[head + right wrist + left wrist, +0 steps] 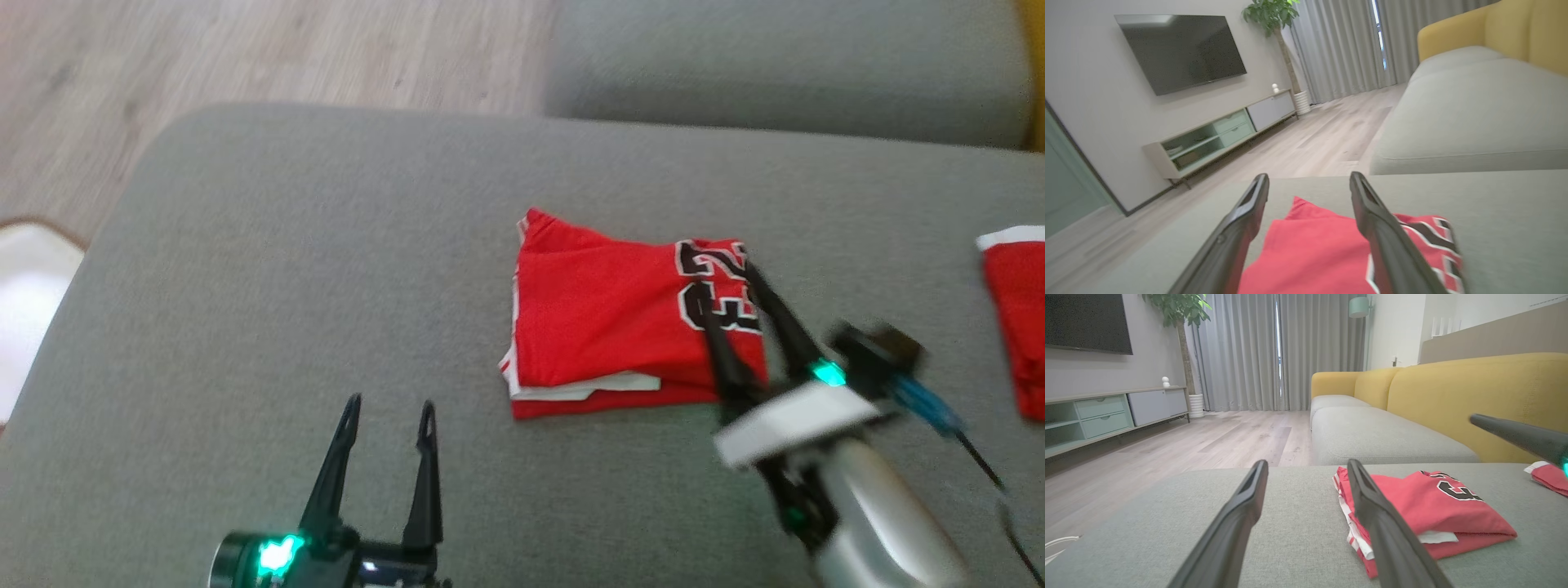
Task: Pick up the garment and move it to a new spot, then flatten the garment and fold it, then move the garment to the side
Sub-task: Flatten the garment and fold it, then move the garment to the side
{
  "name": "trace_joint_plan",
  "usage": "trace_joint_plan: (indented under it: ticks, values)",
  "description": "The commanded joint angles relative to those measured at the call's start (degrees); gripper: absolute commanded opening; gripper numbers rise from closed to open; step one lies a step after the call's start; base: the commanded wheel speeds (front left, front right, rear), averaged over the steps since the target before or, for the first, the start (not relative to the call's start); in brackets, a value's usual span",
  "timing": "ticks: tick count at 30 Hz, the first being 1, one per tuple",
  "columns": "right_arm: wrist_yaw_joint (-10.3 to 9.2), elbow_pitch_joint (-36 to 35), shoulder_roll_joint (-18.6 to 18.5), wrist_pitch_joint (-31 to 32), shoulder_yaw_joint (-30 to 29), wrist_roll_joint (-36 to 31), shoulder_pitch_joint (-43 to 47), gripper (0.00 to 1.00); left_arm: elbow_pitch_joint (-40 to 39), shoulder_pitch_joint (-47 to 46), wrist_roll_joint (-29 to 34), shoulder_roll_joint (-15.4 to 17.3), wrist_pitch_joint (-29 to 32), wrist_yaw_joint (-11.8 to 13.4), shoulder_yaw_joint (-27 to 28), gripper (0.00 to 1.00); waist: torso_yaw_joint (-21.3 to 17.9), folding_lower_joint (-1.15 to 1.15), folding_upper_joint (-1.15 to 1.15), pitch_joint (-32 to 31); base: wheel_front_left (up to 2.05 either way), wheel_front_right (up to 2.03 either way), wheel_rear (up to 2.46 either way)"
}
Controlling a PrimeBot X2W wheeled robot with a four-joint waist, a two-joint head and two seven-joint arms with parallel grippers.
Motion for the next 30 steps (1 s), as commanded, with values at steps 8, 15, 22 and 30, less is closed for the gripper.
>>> trace_joint_plan:
  ticks: [8, 15, 22, 30]
  values:
    - [-0.04, -11.93, -3.37, -0.77, -11.13, -6.26, 14.25, 1.00, -1.09, 1.53, -1.55, -0.67, -0.29, 0.53, 4.04, 1.00, -3.50, 0.00, 0.00, -4.83, 0.00, 0.00, 0.00]
    - [-0.04, -15.35, -1.67, -0.78, -14.40, -13.48, 24.51, 1.00, 0.20, 3.55, -1.80, -0.67, -0.29, -0.68, 5.35, 1.00, -4.17, 0.00, 0.00, -7.68, 0.00, 0.00, 0.00]
    - [-0.04, -16.26, 0.18, -0.78, -13.90, -15.71, 28.70, 1.00, 1.53, 5.34, -2.79, -0.68, -0.29, -2.00, 6.28, 1.00, -4.59, 0.00, 0.00, -9.32, 0.00, 0.00, 0.00]
    - [-0.04, -16.59, 1.36, -0.78, -13.82, -16.44, 29.49, 1.00, 2.06, 5.62, -3.19, -0.69, -0.29, -2.52, 6.48, 1.00, -4.46, 0.00, 0.00, -9.59, 0.00, 0.00, 0.00]
